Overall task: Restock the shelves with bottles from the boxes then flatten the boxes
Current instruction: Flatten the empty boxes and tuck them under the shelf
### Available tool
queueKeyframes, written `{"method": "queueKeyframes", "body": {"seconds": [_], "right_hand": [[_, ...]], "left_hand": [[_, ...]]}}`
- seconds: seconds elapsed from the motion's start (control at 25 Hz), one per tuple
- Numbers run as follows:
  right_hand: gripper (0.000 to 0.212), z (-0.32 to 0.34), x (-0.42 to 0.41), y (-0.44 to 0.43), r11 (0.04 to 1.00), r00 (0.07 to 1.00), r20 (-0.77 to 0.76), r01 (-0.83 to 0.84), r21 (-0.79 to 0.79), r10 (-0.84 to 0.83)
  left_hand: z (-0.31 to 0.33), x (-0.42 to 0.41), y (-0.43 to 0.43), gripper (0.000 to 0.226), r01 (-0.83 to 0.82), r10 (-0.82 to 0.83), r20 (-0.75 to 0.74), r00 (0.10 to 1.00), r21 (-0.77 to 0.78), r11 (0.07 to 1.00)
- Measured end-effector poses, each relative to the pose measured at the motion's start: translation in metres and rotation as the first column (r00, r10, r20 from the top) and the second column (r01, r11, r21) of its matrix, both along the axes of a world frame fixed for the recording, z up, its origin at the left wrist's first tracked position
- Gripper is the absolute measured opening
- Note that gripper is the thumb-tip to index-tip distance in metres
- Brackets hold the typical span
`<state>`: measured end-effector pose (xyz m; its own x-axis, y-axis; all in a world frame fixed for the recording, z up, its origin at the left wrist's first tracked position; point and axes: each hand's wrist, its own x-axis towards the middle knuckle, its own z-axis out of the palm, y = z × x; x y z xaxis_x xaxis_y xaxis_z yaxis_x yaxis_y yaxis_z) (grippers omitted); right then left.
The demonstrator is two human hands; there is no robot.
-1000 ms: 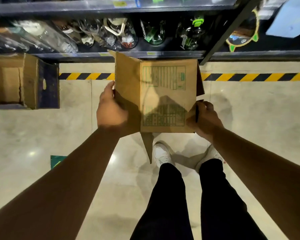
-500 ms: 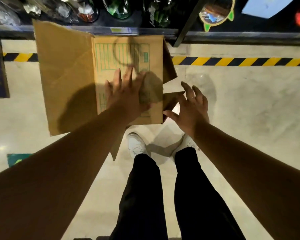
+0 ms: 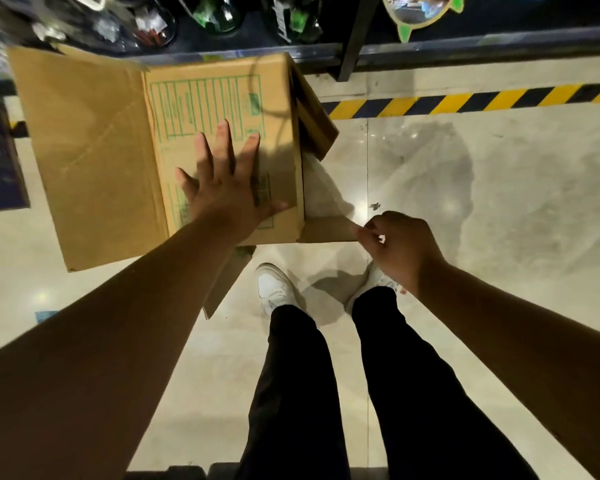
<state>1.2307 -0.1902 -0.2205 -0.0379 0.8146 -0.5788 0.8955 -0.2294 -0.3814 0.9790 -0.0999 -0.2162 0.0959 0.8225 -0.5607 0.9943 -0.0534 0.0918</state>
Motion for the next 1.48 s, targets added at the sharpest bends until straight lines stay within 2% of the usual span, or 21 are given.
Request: {"method": "queueKeyframes", "body": {"seconds": [0.12,0.2,0.24,0.32,0.36,0.4,0.44,0.52,0.6,0.72,0.76,0.88,0.96,1.04,1.08,1.16,1.24,1.32,1.4,1.48], "right_hand": [[0.044,-0.010,-0.004,0.040,0.973,0.992,0.023,0.125,-0.196,-0.123],[0.055,-0.024,-0.014,0.070,0.967,0.996,0.073,0.070,-0.245,-0.054],[0.058,-0.031,-0.025,0.085,0.969,0.999,0.045,0.033,-0.244,-0.023],[0.057,-0.041,-0.049,0.101,0.951,0.965,-0.204,0.099,-0.293,-0.164],[0.052,-0.045,-0.061,0.101,0.909,0.873,-0.366,0.180,-0.375,-0.324],[0.044,-0.045,-0.070,0.098,0.844,0.736,-0.472,0.252,-0.473,-0.484],[0.037,-0.049,-0.075,0.092,0.774,0.590,-0.534,0.282,-0.567,-0.606],[0.049,-0.061,-0.081,0.079,0.662,0.365,-0.566,0.242,-0.709,-0.739],[0.065,-0.071,-0.089,0.071,0.625,0.310,-0.554,0.220,-0.749,-0.773],[0.102,-0.074,-0.098,0.064,0.566,0.272,-0.497,0.391,-0.725,-0.824],[0.103,-0.074,-0.097,0.060,0.548,0.266,-0.481,0.477,-0.687,-0.835],[0.082,-0.059,-0.079,0.048,0.504,0.291,-0.429,0.662,-0.555,-0.855],[0.050,-0.049,-0.066,0.041,0.482,0.295,-0.409,0.717,-0.503,-0.864],[0.026,-0.033,-0.061,0.039,0.453,0.235,-0.443,0.744,-0.491,-0.865],[0.020,-0.027,-0.061,0.038,0.449,0.205,-0.470,0.743,-0.497,-0.859],[0.019,-0.014,-0.065,0.036,0.489,0.217,-0.516,0.730,-0.478,-0.829],[0.016,-0.002,-0.073,0.032,0.572,0.326,-0.535,0.719,-0.395,-0.779],[0.011,0.010,-0.082,0.027,0.612,0.382,-0.545,0.717,-0.335,-0.746],[0.003,0.023,-0.092,0.021,0.607,0.357,-0.565,0.715,-0.347,-0.744],[0.015,0.035,-0.103,0.018,0.626,0.361,-0.577,0.692,-0.361,-0.732]], "left_hand": [[-0.003,-0.004,-0.007,0.107,-0.072,0.071,0.061,0.996,0.023,0.997],[-0.006,-0.009,-0.017,0.104,-0.118,0.111,0.113,0.987,0.056,0.991],[-0.010,-0.012,-0.021,0.104,-0.116,0.107,0.127,0.986,0.070,0.991],[-0.017,-0.016,-0.026,0.103,-0.113,0.098,0.155,0.983,0.092,0.989],[-0.019,-0.018,-0.027,0.103,-0.120,0.102,0.170,0.980,0.103,0.987],[-0.021,-0.020,-0.027,0.103,-0.131,0.110,0.182,0.977,0.108,0.985],[-0.023,-0.023,-0.026,0.103,-0.140,0.118,0.189,0.975,0.112,0.984],[-0.024,-0.028,-0.026,0.105,-0.133,0.108,0.195,0.975,0.121,0.984],[-0.024,-0.035,-0.027,0.106,-0.129,0.099,0.204,0.974,0.135,0.982],[-0.023,-0.045,-0.032,0.105,-0.150,0.113,0.227,0.967,0.149,0.977],[-0.022,-0.047,-0.033,0.105,-0.159,0.123,0.228,0.966,0.149,0.976],[-0.016,-0.050,-0.032,0.107,-0.163,0.134,0.217,0.967,0.121,0.979],[-0.012,-0.048,-0.031,0.107,-0.156,0.130,0.213,0.968,0.107,0.982],[-0.002,-0.038,-0.028,0.102,-0.220,0.188,0.239,0.953,0.113,0.969],[0.004,-0.029,-0.024,0.097,-0.274,0.233,0.265,0.936,0.127,0.953],[0.016,-0.004,-0.013,0.087,-0.308,0.243,0.316,0.917,0.174,0.935],[0.027,0.025,-0.003,0.083,-0.267,0.181,0.363,0.914,0.202,0.942],[0.039,0.050,0.005,0.093,-0.305,0.253,0.346,0.904,0.105,0.946],[0.049,0.062,0.010,0.104,-0.361,0.351,0.269,0.897,-0.015,0.933],[0.062,0.063,0.014,0.104,-0.398,0.403,0.245,0.882,-0.071,0.915]]}}
